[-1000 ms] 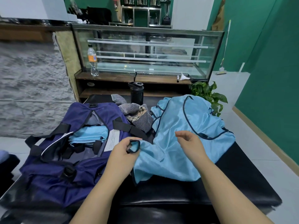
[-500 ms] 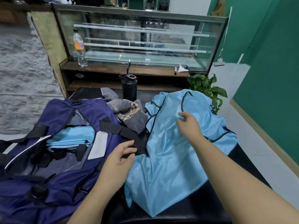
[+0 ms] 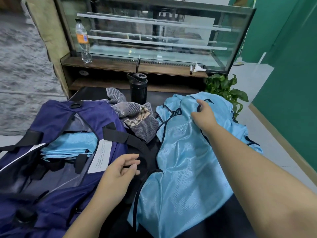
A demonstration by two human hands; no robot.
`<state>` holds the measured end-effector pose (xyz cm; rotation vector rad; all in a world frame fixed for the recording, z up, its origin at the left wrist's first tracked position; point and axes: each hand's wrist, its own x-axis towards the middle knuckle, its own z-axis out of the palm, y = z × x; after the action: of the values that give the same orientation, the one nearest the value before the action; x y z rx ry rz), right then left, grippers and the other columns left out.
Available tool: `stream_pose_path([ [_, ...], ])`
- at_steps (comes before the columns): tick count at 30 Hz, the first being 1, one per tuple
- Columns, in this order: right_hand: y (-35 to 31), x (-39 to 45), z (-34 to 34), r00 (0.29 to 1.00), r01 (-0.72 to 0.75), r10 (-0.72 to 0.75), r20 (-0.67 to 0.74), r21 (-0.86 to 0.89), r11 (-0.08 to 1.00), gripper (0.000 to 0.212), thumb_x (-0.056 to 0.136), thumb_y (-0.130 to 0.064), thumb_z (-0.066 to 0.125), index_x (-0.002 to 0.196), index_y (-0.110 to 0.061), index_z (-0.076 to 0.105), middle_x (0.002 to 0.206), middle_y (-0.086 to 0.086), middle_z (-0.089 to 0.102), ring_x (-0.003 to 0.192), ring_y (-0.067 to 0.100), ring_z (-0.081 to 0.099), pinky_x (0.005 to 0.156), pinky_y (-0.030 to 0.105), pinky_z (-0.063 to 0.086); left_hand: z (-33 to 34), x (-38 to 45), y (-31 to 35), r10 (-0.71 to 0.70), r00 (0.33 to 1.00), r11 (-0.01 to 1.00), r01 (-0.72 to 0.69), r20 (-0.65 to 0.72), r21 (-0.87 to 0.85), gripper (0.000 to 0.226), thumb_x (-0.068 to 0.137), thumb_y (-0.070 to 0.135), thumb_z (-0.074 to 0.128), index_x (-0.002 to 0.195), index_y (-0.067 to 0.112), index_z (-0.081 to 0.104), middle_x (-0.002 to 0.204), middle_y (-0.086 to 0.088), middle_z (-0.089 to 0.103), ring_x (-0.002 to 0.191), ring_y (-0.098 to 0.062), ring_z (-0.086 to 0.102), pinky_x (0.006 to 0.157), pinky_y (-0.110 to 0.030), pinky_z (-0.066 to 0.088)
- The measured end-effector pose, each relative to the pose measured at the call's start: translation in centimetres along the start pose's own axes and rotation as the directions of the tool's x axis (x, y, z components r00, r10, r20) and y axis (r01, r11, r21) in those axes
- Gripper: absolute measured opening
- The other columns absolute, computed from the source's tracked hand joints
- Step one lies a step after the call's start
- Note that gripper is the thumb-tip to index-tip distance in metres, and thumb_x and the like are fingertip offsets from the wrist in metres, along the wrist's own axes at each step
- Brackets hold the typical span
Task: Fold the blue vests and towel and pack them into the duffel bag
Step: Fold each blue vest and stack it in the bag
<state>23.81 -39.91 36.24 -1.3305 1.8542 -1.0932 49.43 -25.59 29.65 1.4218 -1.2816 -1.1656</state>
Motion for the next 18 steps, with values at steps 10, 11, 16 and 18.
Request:
stream_pose_path([
  [10,-3.4,-8.5,-2.0,0.971,0.234,-0.24,0.021,0.157,0.96,0.048,0.092,-0.005,0.048,0.132,-0.031,0.055,0.091,-0.012,0.057,0.055,0.003,0.044,0.05,0.01,0.036,0.1,-1.7,2.9,0.068,0.998,0.997,-0.069,-0.004,-0.041,0.028,0.094,0.004,0.053,0.101,0.03,0.063,0.102,0.003,0.07,0.081,-0.011,0.069,0.08,-0.03,0.05],
  [11,-3.9,-9.6,-2.4,0.955,0.292,-0.296,0.003,0.151,0.944,0.039,0.094,-0.01,0.052,0.126,-0.03,0.06,0.085,-0.014,0.057,0.056,-0.004,0.047,0.055,0.007,0.037,0.1,-1.9,3.4,0.086,0.996,0.995,-0.086,-0.008,-0.043,0.028,0.093,0.005,0.054,0.1,0.031,0.063,0.102,0.004,0.07,0.082,-0.01,0.068,0.083,-0.031,0.05],
  [16,-6.2,-14.3,-3.8,0.928,0.327,-0.368,0.062,0.342,0.881,0.031,0.093,0.0,0.056,0.101,-0.028,0.067,0.085,-0.015,0.065,0.069,0.002,0.056,0.065,0.009,0.042,1.1,-2.7,7.6,0.172,0.985,0.983,-0.17,0.023,-0.074,0.032,0.094,0.017,0.054,0.111,0.044,0.051,0.114,0.011,0.064,0.092,0.005,0.061,0.091,-0.027,0.046],
  [18,-7.0,-16.0,-4.2,0.907,0.322,-0.402,0.123,0.413,0.852,0.04,0.09,0.007,0.054,0.101,-0.03,0.065,0.094,-0.016,0.066,0.08,-0.001,0.06,0.071,0.011,0.047,1.7,-3.5,9.8,0.196,0.977,0.965,-0.175,0.089,-0.196,0.038,0.096,0.021,0.051,0.127,0.041,0.043,0.116,0.01,0.065,0.099,0.005,0.062,0.093,-0.025,0.048],
])
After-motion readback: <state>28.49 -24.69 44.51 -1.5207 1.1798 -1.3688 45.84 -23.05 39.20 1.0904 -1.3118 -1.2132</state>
